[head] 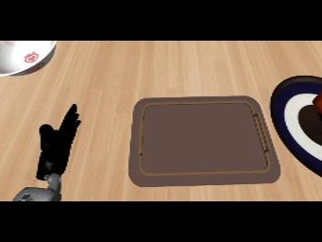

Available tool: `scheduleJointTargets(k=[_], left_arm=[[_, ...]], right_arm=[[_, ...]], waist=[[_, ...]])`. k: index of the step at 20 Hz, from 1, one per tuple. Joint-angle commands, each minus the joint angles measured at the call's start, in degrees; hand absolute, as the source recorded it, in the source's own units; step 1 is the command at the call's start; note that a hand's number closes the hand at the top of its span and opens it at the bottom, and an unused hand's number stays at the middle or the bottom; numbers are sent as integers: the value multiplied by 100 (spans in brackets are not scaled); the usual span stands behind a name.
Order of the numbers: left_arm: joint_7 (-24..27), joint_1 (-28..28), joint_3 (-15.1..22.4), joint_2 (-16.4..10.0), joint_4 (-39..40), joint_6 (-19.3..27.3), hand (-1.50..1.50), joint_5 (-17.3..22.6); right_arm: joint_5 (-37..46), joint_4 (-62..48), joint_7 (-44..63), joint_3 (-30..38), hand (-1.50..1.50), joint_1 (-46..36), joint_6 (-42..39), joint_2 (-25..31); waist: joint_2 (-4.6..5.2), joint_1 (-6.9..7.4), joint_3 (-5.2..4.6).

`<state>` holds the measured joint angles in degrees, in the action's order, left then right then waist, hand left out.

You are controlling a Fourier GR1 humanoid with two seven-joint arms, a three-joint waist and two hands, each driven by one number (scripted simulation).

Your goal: Pick the bell pepper from the tray and place it in the plate

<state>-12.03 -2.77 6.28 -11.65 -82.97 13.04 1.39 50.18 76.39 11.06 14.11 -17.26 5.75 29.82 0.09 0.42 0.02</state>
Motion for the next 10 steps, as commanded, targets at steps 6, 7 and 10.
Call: scheduleJointTargets(k=[6, 7, 10], left_arm=[[-291, -51, 3, 35, -196, 22, 0, -133], [-99, 212, -15, 74, -208, -14, 0, -133], [-11, -65, -302, -40, 42, -163, 0, 6]], right_arm=[[-539, -1723, -721, 210, -150, -263, -1172, 512], [-440, -1627, -707, 85, -150, -234, -1108, 380], [-806, -1866, -1778, 253, -150, -187, -1186, 612]], waist=[[4, 14, 2], [-4, 1, 0], [-4, -22, 0]])
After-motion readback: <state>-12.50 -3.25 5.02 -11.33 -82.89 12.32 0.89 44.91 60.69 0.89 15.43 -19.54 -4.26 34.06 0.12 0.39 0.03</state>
